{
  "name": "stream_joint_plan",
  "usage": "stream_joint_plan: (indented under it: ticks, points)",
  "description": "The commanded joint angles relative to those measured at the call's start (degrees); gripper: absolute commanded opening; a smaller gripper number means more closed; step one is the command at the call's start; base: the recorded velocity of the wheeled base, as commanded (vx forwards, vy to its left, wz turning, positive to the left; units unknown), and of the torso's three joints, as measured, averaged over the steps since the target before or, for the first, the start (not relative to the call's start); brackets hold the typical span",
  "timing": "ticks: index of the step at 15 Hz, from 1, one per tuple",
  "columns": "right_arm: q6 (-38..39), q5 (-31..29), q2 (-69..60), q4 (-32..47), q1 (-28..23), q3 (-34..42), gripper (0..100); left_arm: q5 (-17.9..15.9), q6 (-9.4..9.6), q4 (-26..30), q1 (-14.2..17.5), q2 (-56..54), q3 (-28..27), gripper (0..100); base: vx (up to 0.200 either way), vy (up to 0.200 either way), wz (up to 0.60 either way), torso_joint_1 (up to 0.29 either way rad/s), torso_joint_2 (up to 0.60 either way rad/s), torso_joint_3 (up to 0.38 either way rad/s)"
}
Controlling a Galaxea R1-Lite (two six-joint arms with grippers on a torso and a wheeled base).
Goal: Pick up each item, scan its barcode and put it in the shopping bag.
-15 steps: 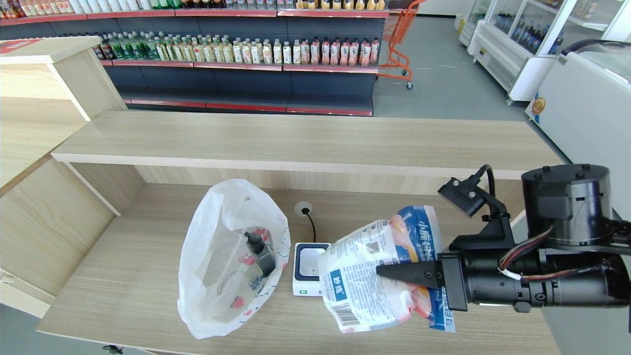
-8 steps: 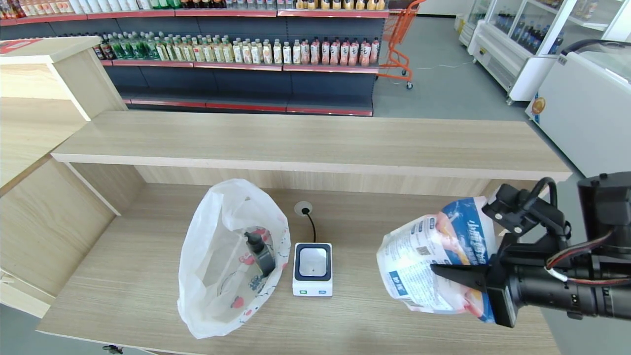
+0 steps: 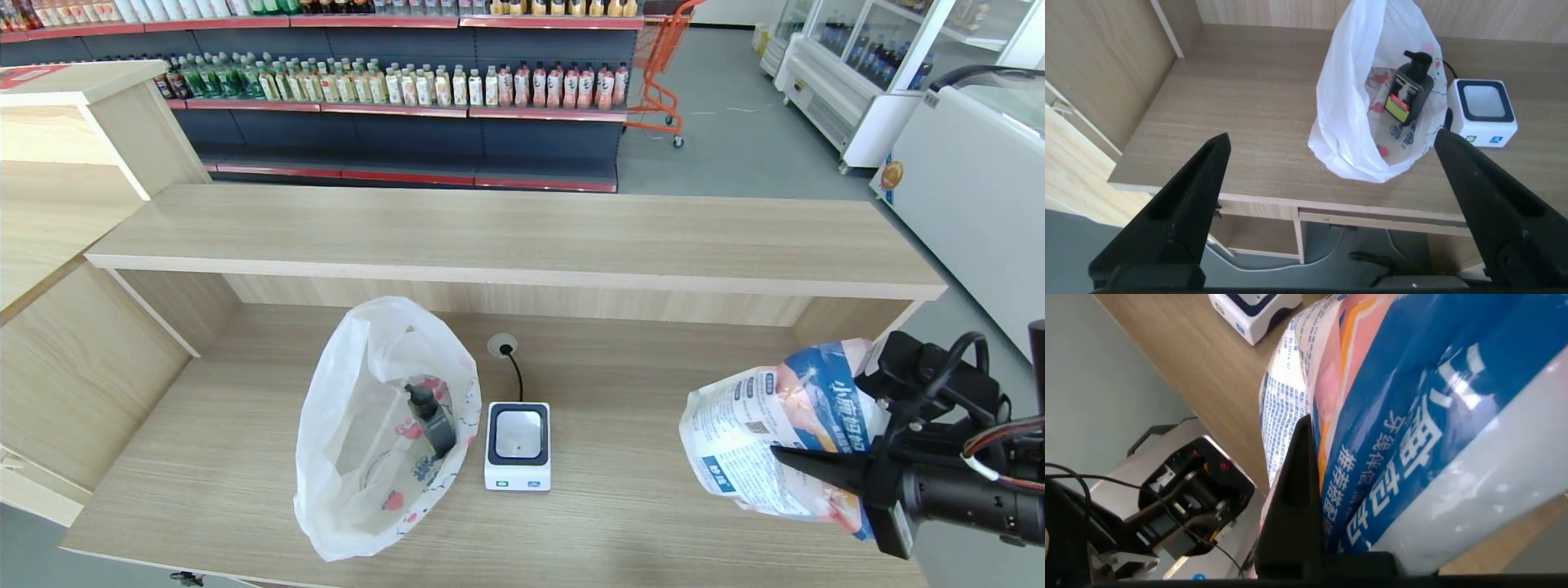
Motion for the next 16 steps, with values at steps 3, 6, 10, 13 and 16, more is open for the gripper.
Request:
stream_joint_plan:
  ticks: [3,6,10,13,16]
  points:
    - [1.5,0.7,-1.1,0.1,-0.1,0.4,0,0.0,0.0,0.0,0.0,0.1,0.0,100,0.0,0.0,0.0,0.0,0.0,0.0]
    - [4.6,0.9,-1.2,0.1,-0.1,0.2,0,0.0,-0.09,0.0,0.0,0.1,0.0,100,0.0,0.0,0.0,0.0,0.0,0.0]
    - [4.8,0.9,-1.1,0.1,-0.2,0.2,0,0.0,-0.18,0.0,0.0,0.1,0.0,100,0.0,0.15,0.0,-0.001,0.0,0.001]
    - [6.7,2.5,-0.6,0.1,-0.3,0.1,0,0.0,-0.09,0.0,0.0,0.0,0.0,100,0.0,0.2,0.0,0.012,0.0,-0.001]
    - [7.2,2.7,1.1,0.1,-3.1,0.1,0,0.0,0.0,0.0,0.0,0.0,0.0,100,0.0,0.2,0.0,0.002,0.0,0.004]
